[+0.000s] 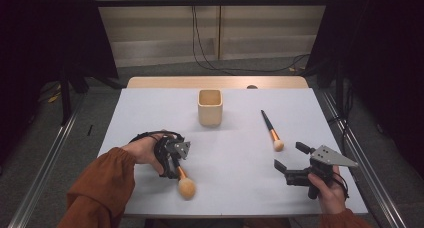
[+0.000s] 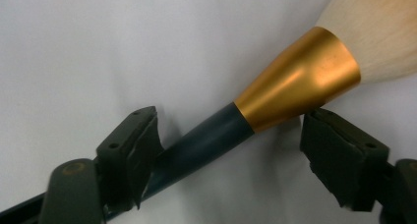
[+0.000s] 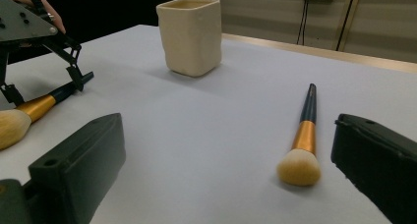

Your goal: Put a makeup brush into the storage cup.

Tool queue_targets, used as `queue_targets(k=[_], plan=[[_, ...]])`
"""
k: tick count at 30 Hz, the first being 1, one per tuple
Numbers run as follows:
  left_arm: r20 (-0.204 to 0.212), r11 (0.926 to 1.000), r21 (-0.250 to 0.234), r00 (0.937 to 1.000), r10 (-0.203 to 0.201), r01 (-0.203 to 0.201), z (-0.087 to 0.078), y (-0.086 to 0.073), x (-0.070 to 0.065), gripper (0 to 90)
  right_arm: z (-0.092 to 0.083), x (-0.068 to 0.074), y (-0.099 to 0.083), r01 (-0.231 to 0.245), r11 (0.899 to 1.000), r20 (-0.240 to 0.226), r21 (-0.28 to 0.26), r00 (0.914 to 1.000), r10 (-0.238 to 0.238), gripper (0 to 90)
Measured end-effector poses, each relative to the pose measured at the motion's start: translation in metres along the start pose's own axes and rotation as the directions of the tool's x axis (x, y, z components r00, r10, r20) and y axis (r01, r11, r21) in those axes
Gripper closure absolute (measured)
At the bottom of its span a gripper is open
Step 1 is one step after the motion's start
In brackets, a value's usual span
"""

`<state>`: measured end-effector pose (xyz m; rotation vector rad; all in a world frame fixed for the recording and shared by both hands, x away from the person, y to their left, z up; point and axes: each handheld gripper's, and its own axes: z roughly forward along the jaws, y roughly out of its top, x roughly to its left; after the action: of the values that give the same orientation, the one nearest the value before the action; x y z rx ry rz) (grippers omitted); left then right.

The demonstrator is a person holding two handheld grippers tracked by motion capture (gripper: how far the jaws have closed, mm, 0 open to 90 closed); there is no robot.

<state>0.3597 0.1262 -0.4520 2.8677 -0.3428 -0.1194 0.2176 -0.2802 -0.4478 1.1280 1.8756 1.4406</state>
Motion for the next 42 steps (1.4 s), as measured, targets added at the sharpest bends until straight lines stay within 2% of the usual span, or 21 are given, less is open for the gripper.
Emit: queue_targets(k=[2, 6, 7, 8, 9, 11, 16, 20, 21, 26, 27, 33, 34, 37, 39, 42], plan=[[-0.011, 1.0, 0.001, 0.9999, -0.003, 0.003, -0.001, 0.001, 0.001, 24.4, 0.0, 0.0, 0.0, -0.001, 1.0, 0.001, -0.001, 1.0, 0.001, 0.0], [0.006, 1.0, 0.004, 1.0, -0.007, 0.006, -0.002, 0.003, -0.001, 30.7, 0.0, 0.0, 0.0, -0.001, 1.0, 0.001, 0.002, 1.0, 0.001, 0.0], [-0.003, 1.0, 0.005, 1.0, -0.008, 0.008, -0.002, 0.003, -0.001, 31.4, 0.0, 0.0, 0.0, 0.0, 1.0, 0.002, 0.002, 1.0, 0.0, 0.0], [0.023, 0.9999, 0.007, 0.9997, -0.012, 0.012, -0.001, 0.003, -0.001, 31.8, 0.0, 0.0, 0.0, 0.0, 1.0, 0.0, 0.002, 1.0, 0.0, 0.0], [0.005, 0.9998, 0.001, 0.9998, -0.021, 0.021, -0.002, 0.003, -0.001, 32.2, 0.0, 0.0, 0.0, 0.001, 1.0, 0.0, 0.003, 1.0, -0.001, 0.0], [-0.003, 0.9997, 0.002, 0.9996, -0.026, 0.026, -0.002, 0.004, -0.001, 32.9, 0.0, 0.0, 0.0, 0.001, 1.0, 0.001, 0.005, 1.0, -0.001, 0.0], [0.002, 0.9994, 0.002, 0.9994, -0.034, 0.034, -0.001, 0.008, -0.001, 38.0, 0.001, 0.0, 0.0, -0.001, 1.0, 0.001, 0.006, 1.0, 0.001, 0.0], [-0.02, 0.999, 0.0, 0.9988, -0.045, 0.045, -0.001, 0.01, -0.002, 40.5, 0.001, 0.0, 0.0, 0.0, 1.0, 0.001, 0.007, 1.0, 0.0, 0.0], [-0.007, 0.9981, -0.001, 0.9981, -0.062, 0.062, -0.001, 0.01, -0.002, 41.2, 0.001, 0.0, 0.0, -0.001, 1.0, 0.0, 0.007, 1.0, 0.001, 0.0], [-0.006, 0.9982, -0.001, 0.9982, -0.06, 0.06, -0.001, 0.012, -0.002, 48.5, 0.001, 0.0, 0.0, -0.003, 1.0, 0.002, 0.006, 1.0, 0.003, 0.0], [-0.005, 0.9988, 0.006, 0.9988, -0.049, 0.049, -0.002, 0.012, -0.001, 50.7, 0.001, 0.0, 0.0, -0.001, 1.0, 0.002, 0.008, 1.0, 0.001, 0.0], [0.0, 0.9974, 0.001, 0.9974, -0.072, 0.072, -0.002, 0.012, -0.002, 59.7, 0.001, 0.0, 0.0, -0.006, 1.0, 0.002, 0.005, 1.0, 0.006, 0.0], [-0.012, 0.9977, 0.003, 0.9976, -0.068, 0.068, -0.002, 0.012, -0.001, 61.6, 0.001, -0.001, 0.0, -0.007, 1.0, 0.002, 0.005, 1.0, 0.007, 0.0], [-0.004, 0.9949, -0.001, 0.9949, -0.101, 0.101, -0.002, 0.012, -0.001, 65.0, 0.0, -0.001, 0.0, -0.008, 1.0, 0.002, 0.006, 1.0, 0.008, 0.0], [-0.005, 0.9941, -0.003, 0.9941, -0.108, 0.108, -0.002, 0.012, -0.001, 65.9, 0.001, -0.001, 0.0, -0.007, 1.0, 0.001, 0.007, 1.0, 0.007, 0.0], [-0.009, 0.9889, -0.001, 0.9889, -0.148, 0.148, -0.002, 0.013, -0.001, 66.2, 0.001, -0.001, 0.0, -0.008, 1.0, 0.002, 0.007, 1.0, 0.008, 0.0]])
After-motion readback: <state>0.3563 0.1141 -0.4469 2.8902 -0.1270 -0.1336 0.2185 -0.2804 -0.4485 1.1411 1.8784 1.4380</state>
